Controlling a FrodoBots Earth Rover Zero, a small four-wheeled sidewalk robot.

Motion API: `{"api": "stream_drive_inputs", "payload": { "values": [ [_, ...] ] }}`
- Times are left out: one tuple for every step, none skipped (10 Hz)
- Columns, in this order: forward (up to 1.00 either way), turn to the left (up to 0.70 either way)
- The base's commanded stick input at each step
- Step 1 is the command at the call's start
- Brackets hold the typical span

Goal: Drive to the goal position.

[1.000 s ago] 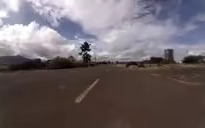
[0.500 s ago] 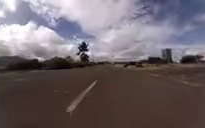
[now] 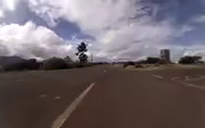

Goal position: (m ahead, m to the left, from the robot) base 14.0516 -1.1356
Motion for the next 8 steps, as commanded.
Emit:
{"api": "stream_drive_inputs", "payload": {
  "values": [
    [0.7,0.0],
    [0.7,0.0],
    [0.7,0.0],
    [0.7,0.0],
    [0.7,0.0],
    [0.7,0.0],
    [0.7,0.0],
    [0.7,0.0]
  ]
}}
